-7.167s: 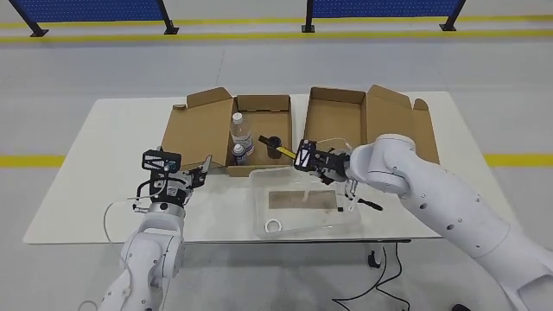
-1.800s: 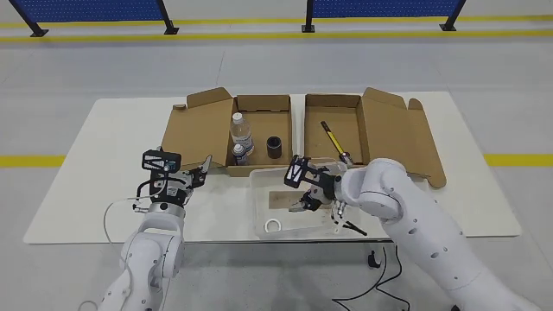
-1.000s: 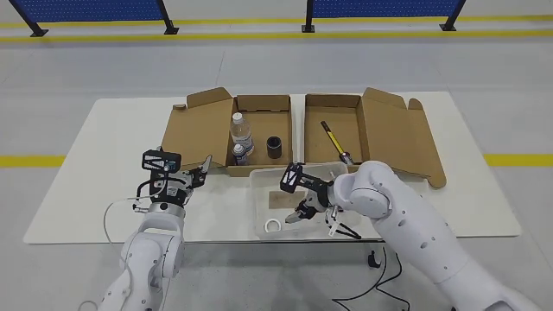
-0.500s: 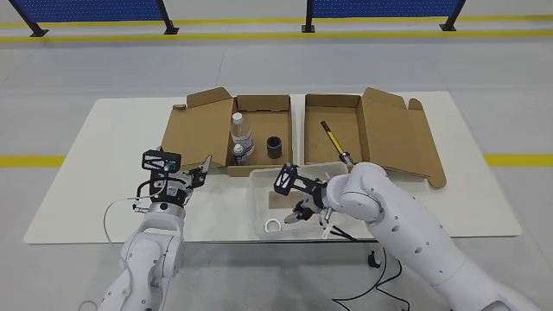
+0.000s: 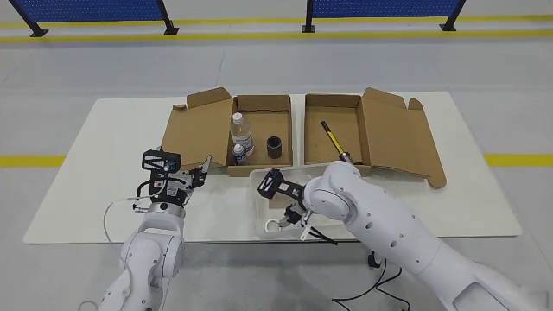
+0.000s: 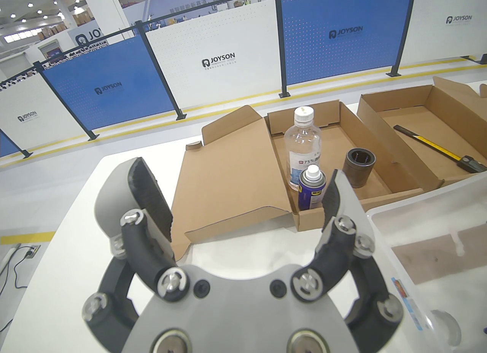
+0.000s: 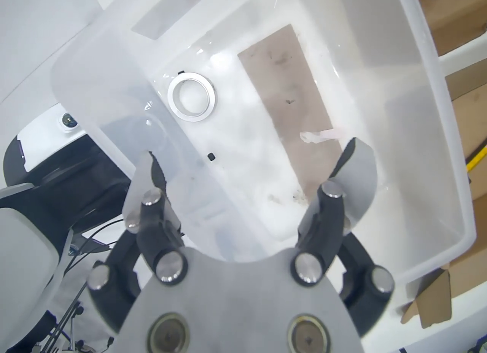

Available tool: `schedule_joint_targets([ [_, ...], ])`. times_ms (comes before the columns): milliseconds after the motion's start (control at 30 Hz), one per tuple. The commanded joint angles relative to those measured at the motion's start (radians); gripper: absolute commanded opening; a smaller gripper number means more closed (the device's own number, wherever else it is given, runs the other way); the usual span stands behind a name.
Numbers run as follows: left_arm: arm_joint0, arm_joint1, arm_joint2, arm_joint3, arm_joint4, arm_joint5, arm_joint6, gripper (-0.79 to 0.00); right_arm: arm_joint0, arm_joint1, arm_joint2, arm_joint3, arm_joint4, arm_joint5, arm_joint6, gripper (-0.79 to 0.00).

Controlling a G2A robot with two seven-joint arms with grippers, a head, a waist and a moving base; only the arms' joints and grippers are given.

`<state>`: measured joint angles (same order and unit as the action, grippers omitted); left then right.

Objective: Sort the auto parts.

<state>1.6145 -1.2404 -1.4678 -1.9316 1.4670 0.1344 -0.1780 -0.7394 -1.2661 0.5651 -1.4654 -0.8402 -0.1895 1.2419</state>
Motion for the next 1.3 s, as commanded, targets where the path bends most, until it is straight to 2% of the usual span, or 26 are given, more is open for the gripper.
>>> schedule_joint_targets([
  [0, 0.000, 0.000, 0.000, 0.000, 0.000, 0.000, 0.000, 0.000, 0.006, -0.008, -0.010, 0.017, 0.002, 0.005, -0.004, -0.483],
  [100, 0.000, 0.000, 0.000, 0.000, 0.000, 0.000, 0.000, 0.000, 0.014, -0.020, -0.027, 0.042, -0.004, 0.006, -0.011, -0.440],
  [200, 0.000, 0.000, 0.000, 0.000, 0.000, 0.000, 0.000, 0.000, 0.019, -0.030, -0.038, 0.067, -0.005, 0.003, -0.019, -0.456],
  [367, 0.000, 0.000, 0.000, 0.000, 0.000, 0.000, 0.000, 0.000, 0.022, -0.044, -0.051, 0.100, -0.004, 0.001, -0.026, -0.425],
  [733, 0.000, 0.000, 0.000, 0.000, 0.000, 0.000, 0.000, 0.000, 0.045, -0.094, -0.115, 0.184, 0.012, -0.053, -0.037, -0.443],
  [1100, 0.000, 0.000, 0.000, 0.000, 0.000, 0.000, 0.000, 0.000, 0.081, -0.150, -0.163, 0.289, -0.009, -0.056, -0.060, -0.480],
  [1267, 0.000, 0.000, 0.000, 0.000, 0.000, 0.000, 0.000, 0.000, 0.085, -0.169, -0.170, 0.318, -0.001, -0.072, -0.072, -0.471],
])
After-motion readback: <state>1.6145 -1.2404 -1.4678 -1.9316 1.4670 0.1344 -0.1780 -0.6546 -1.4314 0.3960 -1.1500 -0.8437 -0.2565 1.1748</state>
